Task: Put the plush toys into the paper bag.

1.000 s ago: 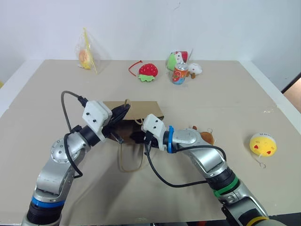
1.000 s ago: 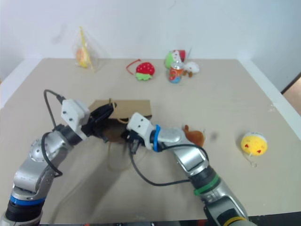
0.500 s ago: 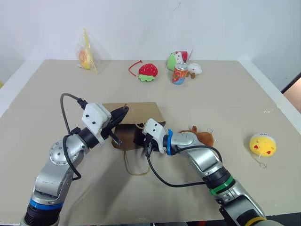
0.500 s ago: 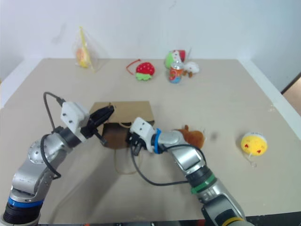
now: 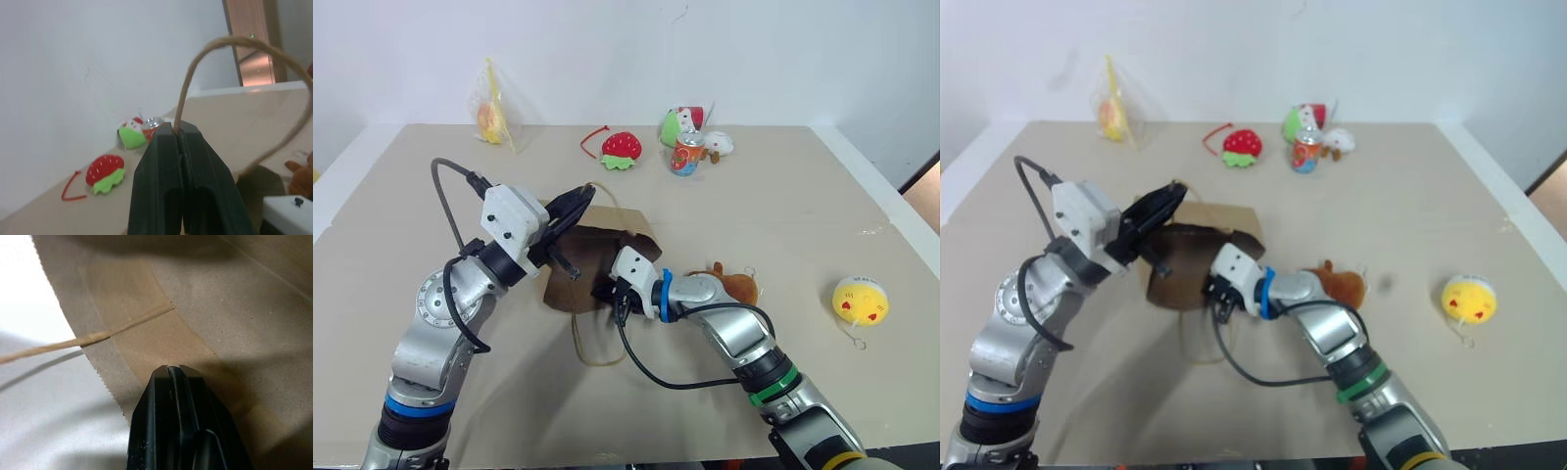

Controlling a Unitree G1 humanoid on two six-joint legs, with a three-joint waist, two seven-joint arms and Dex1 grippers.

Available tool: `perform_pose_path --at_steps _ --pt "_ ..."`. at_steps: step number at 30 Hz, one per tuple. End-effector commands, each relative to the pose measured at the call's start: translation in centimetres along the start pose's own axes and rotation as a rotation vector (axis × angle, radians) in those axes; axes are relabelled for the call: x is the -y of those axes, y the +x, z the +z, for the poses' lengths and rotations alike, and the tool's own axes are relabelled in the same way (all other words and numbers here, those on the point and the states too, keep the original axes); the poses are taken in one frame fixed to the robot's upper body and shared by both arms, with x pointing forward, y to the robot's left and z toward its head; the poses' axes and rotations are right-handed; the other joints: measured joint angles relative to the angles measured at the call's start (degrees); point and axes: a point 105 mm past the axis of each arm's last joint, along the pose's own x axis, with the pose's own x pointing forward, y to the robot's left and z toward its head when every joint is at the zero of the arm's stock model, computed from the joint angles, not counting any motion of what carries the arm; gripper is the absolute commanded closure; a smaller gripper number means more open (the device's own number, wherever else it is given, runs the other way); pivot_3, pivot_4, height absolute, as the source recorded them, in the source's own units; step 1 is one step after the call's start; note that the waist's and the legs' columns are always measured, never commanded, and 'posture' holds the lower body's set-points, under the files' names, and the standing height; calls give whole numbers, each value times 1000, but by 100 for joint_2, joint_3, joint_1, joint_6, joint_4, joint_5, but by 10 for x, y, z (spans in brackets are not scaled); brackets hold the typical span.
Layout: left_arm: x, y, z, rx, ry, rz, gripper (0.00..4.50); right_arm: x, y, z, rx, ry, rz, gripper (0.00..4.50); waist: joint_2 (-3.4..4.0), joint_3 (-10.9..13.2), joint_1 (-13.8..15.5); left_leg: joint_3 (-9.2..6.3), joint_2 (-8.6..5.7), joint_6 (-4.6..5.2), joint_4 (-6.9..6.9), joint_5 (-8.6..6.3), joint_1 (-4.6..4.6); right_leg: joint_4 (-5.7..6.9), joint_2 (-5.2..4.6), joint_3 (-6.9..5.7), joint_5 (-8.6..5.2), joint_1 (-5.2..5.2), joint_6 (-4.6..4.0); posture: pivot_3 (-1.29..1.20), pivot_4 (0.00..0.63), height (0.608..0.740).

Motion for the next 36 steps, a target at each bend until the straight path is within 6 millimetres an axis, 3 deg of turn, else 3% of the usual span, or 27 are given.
perform_pose_path --at_steps 1,8,17,23,29,36 --pt "5 -2 19 67 21 -18 4500 4 -2 2 11 -2 -27 4450 0 0 -1 0 0 0 0 0 0 0 0 0 0 0 0 0 150 740" --pt "5 -9 23 70 -6 -9 4500 5 -2 4 15 -14 -25 4450 0 0 0 0 0 -1 0 0 0 0 1 0 0 0 0 0 150 740" --pt "-11 -7 35 110 144 74 4500 4 0 4 18 -29 -11 4450 0 0 0 0 -4 -1 0 1 0 0 6 -1 0 0 0 0 150 740" --pt "-21 -7 33 102 193 143 4500 5 1 4 20 -36 -9 4450 0 0 0 0 -1 -1 0 1 0 0 5 1 0 0 1 0 150 740" --pt "-6 -9 15 38 105 66 4500 6 0 5 24 -44 -9 4450 0 0 -1 2 0 -1 0 1 1 0 5 2 0 0 0 0 150 740" --pt "-7 -10 10 14 64 77 4500 5 -4 13 53 -42 0 4450 0 0 1 1 0 -1 -2 1 1 -1 4 0 0 -1 1 0 150 740"
